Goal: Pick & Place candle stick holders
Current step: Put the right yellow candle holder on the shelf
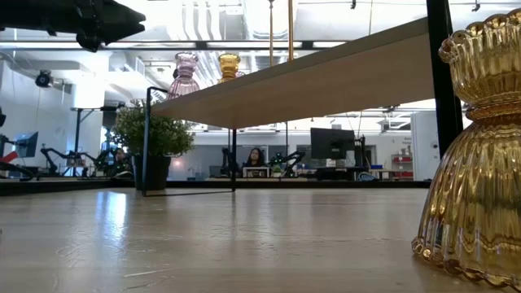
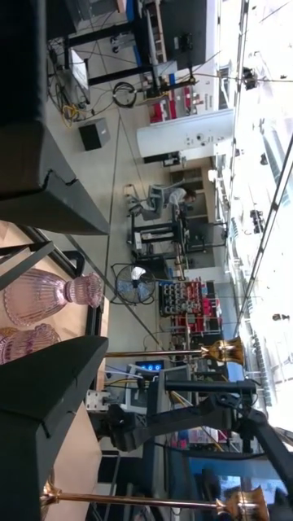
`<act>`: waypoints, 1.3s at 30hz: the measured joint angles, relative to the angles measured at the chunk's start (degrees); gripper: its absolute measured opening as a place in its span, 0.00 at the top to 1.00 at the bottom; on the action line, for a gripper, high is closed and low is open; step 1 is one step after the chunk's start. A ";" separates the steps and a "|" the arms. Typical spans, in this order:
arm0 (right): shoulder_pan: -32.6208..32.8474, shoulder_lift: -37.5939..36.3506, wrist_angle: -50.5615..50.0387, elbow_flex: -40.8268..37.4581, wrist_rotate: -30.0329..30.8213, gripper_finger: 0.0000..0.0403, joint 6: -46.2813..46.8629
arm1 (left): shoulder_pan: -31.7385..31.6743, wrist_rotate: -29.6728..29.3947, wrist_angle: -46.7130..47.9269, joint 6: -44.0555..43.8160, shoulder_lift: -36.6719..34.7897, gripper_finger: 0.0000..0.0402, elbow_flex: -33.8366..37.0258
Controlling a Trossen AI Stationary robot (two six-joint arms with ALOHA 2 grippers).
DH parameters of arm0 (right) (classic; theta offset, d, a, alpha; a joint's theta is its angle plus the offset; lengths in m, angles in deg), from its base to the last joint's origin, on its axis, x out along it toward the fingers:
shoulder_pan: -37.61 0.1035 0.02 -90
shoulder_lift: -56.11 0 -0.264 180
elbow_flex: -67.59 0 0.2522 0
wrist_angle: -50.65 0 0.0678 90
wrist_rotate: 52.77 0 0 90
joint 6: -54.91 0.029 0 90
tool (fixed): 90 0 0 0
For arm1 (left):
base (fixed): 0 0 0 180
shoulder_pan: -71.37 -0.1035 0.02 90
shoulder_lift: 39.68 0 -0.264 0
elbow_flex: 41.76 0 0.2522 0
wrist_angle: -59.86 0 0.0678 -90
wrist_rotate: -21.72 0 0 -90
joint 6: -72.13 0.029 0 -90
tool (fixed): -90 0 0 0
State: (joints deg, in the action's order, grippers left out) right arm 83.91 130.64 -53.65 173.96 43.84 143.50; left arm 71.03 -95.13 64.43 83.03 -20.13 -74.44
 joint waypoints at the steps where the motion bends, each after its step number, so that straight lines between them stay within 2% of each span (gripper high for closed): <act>1: -2.25 0.00 0.44 0.84 0.35 0.95 -4.02 | -0.02 0.00 -0.01 0.01 0.00 0.46 0.00; 10: -21.11 0.64 0.50 5.53 0.51 0.95 -33.31 | 0.00 0.00 0.24 0.00 0.07 0.46 0.00; 16: -30.45 2.46 0.55 7.39 -0.89 0.95 -45.61 | 0.00 0.00 0.26 0.01 0.09 0.46 0.19; 21: -37.61 5.38 0.50 7.47 -5.48 0.95 -54.42 | 0.00 0.00 0.30 0.01 0.09 0.46 0.44; 28: -45.01 7.11 0.50 7.47 -10.35 0.95 -59.30 | 0.00 0.00 0.28 0.01 0.09 0.46 0.44; 39: -45.46 10.94 0.59 6.70 -12.83 0.95 -60.13 | 0.00 0.00 0.28 -0.01 0.09 0.46 0.44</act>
State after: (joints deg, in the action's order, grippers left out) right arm 38.45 141.58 -53.06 180.66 31.00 83.37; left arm 71.03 -95.13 64.72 83.02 -20.04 -74.00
